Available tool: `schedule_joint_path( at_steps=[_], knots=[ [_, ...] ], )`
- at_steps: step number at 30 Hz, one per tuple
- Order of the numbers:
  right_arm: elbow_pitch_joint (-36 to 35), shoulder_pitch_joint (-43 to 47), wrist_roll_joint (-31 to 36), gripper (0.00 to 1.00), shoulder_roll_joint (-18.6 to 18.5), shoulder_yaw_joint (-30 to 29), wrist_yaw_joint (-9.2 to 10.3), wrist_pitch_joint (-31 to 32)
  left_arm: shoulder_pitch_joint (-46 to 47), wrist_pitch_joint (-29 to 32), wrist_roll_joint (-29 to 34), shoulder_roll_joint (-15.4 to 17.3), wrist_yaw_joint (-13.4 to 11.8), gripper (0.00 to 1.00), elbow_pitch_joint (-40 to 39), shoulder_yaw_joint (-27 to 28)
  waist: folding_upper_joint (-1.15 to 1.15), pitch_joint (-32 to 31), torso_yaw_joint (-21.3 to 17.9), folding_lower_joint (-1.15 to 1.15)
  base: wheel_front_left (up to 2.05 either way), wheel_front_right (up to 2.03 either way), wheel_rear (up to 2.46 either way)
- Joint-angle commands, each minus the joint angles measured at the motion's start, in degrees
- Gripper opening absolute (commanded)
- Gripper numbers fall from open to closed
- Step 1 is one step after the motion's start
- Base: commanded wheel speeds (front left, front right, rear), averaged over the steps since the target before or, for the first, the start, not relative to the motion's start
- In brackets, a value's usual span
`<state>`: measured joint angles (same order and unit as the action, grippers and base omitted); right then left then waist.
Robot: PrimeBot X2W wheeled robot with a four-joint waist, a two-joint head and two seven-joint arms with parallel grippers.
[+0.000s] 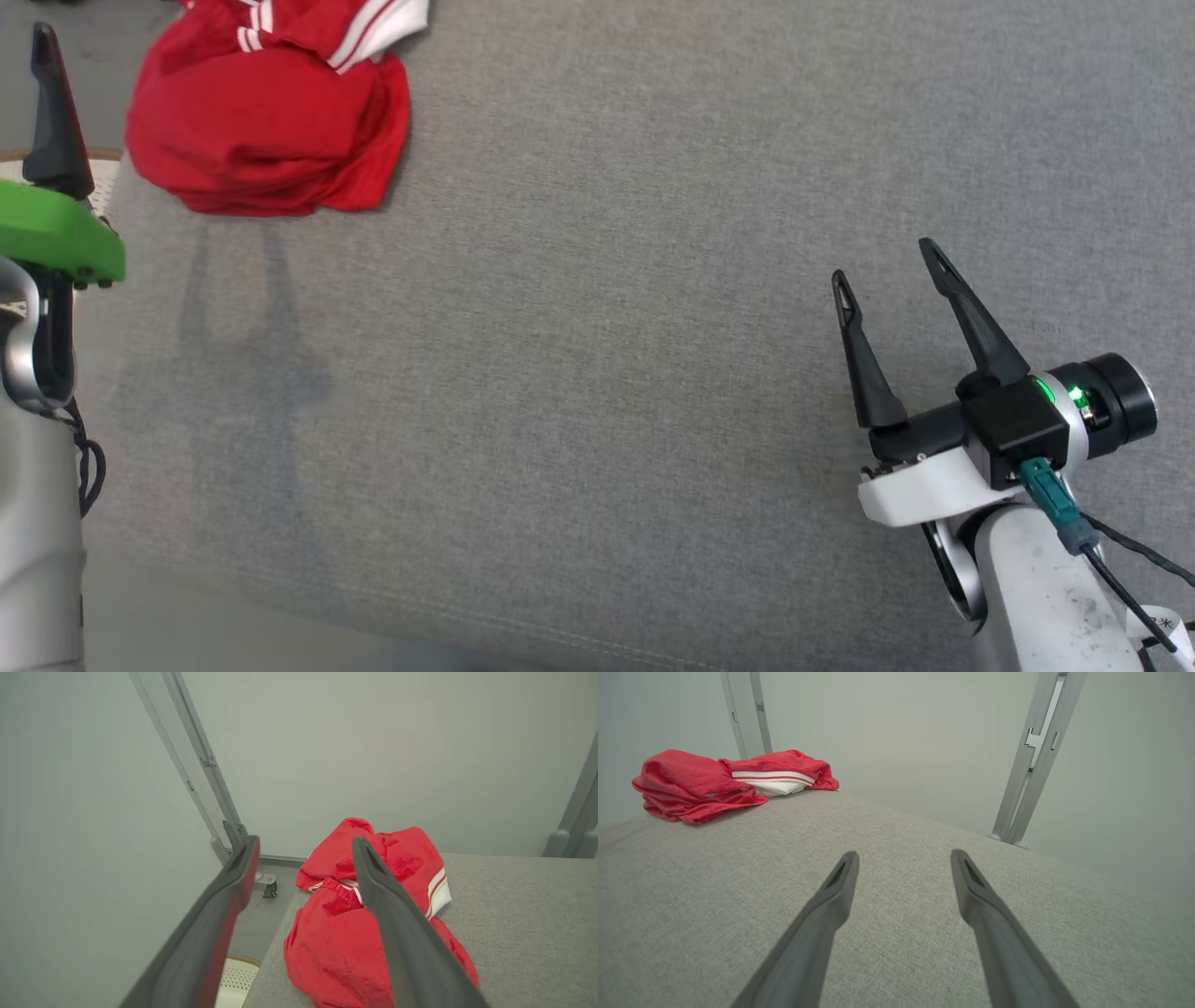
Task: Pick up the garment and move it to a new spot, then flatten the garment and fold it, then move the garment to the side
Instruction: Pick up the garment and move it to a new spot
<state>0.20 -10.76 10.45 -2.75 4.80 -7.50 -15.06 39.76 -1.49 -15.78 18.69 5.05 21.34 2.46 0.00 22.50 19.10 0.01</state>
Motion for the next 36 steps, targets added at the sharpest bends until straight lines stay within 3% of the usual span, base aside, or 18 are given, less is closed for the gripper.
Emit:
schedule_joint_path(
  at_steps=[1, 8, 14, 15, 16, 18, 19, 27, 36],
  knots=[
    [-0.5, -1.1, 0.8, 1.0, -0.3, 0.0, 0.02, -0.2, 2.1, 0.8, -0.1, 0.6, 0.3, 1.0, 2.9, -0.3, 0.0, 6.2, -4.9, -0.01, 0.0, 0.0, 0.0],
    [-2.0, -1.9, 2.5, 1.0, -0.2, -0.9, 0.02, -0.2, 7.5, 6.0, -2.6, -0.6, 0.9, 1.0, 18.6, -1.8, 0.0, 10.1, -6.8, -0.01, 0.0, 0.0, 0.0],
    [-2.7, -2.3, 2.2, 1.0, -0.2, -1.3, 0.02, -0.2, 10.0, 5.9, -4.4, -0.3, 1.4, 1.0, 26.0, -1.1, 0.0, 11.4, -7.5, -0.01, 0.0, 0.0, 0.0],
    [-2.7, -2.3, 2.0, 1.0, -0.2, -1.3, 0.02, -0.2, 10.4, 5.9, -4.5, 0.0, 1.4, 0.65, 27.1, -1.3, 0.0, 11.4, -7.5, -0.01, 0.0, 0.0, 0.0],
    [-2.5, -2.4, 1.8, 1.0, -0.2, -1.4, 0.02, -0.2, 10.9, 5.8, -4.7, 0.2, 1.4, 0.42, 28.0, -1.4, 0.0, 11.3, -7.6, -0.01, 0.0, 0.0, 0.0],
    [-2.3, -2.4, 1.4, 1.0, -0.2, -1.5, 0.02, -0.2, 11.5, 5.3, -5.2, 0.3, 1.5, 0.06, 29.3, -1.2, 0.0, 10.9, -7.5, -0.01, 0.0, 0.0, 0.0],
    [-2.2, -2.5, 1.2, 1.0, -0.2, -1.5, 0.02, -0.2, 11.7, 5.1, -5.3, 0.4, 1.5, 0.0, 30.0, -1.2, 0.0, 10.7, -7.4, -0.01, 0.0, 0.0, 0.0],
    [-0.6, -2.5, -0.7, 1.0, -0.2, -0.8, 0.02, -0.2, 12.9, 3.2, -4.2, 2.2, 1.6, 0.0, 31.8, -2.6, 0.0, 6.6, -7.0, -0.01, 0.0, 0.0, 0.0],
    [1.8, 0.1, -6.7, 1.0, -0.2, -0.3, 0.02, -0.2, 14.2, 3.0, -0.4, 5.7, 1.4, 0.0, 27.4, -6.4, 0.0, -5.2, -9.9, -0.01, 0.0, 0.0, 0.0]
  ],
)
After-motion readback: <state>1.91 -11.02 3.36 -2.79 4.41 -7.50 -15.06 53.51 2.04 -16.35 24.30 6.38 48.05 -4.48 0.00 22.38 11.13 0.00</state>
